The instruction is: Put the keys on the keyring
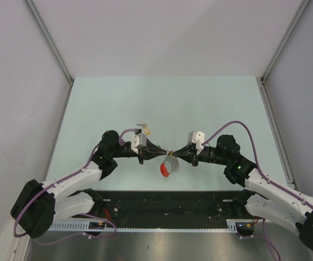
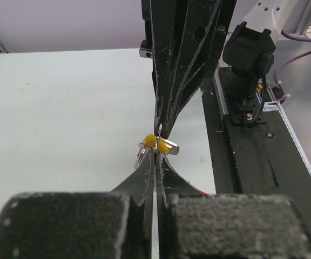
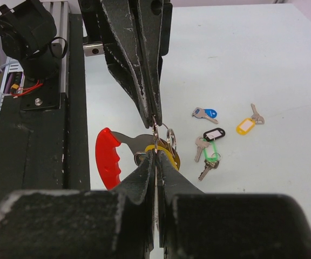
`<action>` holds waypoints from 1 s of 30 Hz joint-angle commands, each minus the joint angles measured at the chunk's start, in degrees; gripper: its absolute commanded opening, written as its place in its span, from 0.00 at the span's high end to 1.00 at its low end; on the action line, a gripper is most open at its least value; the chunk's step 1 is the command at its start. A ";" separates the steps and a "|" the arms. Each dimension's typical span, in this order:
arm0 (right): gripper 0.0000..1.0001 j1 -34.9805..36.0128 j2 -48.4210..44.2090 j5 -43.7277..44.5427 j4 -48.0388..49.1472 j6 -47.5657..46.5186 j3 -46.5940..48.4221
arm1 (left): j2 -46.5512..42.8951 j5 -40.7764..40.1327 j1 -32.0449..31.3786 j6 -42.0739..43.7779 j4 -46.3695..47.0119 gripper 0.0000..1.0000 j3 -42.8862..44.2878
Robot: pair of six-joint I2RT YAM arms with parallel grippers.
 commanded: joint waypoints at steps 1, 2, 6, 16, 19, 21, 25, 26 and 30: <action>1.00 -0.18 -0.02 0.53 2.48 1.02 0.01 | -1.60 0.15 0.28 -1.08 2.99 0.99 0.22; 1.00 -0.27 -0.10 0.71 2.39 1.20 0.01 | -1.69 0.07 0.28 -1.16 2.99 1.00 0.31; 1.00 -0.18 -0.37 1.15 2.30 1.29 0.01 | -1.69 0.06 0.28 -1.17 2.99 1.00 0.22; 1.00 -0.18 -0.54 0.79 2.39 1.29 0.01 | -1.51 0.15 0.28 -1.17 2.90 1.00 0.31; 1.00 -0.18 -0.28 0.44 2.74 1.46 0.01 | -1.42 0.42 0.28 -1.34 3.08 1.00 0.39; 1.00 -0.18 0.07 0.18 3.01 1.64 0.01 | -1.34 0.59 0.28 -1.43 3.17 1.00 0.39; 1.00 -0.09 0.34 0.18 3.36 1.73 0.01 | -1.34 0.94 0.28 -1.43 3.34 1.00 0.39; 1.00 -0.01 0.25 0.27 3.45 1.73 0.01 | -1.34 1.03 0.28 -1.43 3.34 1.00 0.31; 1.00 0.34 0.69 0.53 3.71 1.82 0.01 | -1.25 1.38 0.28 -1.43 3.43 0.99 0.39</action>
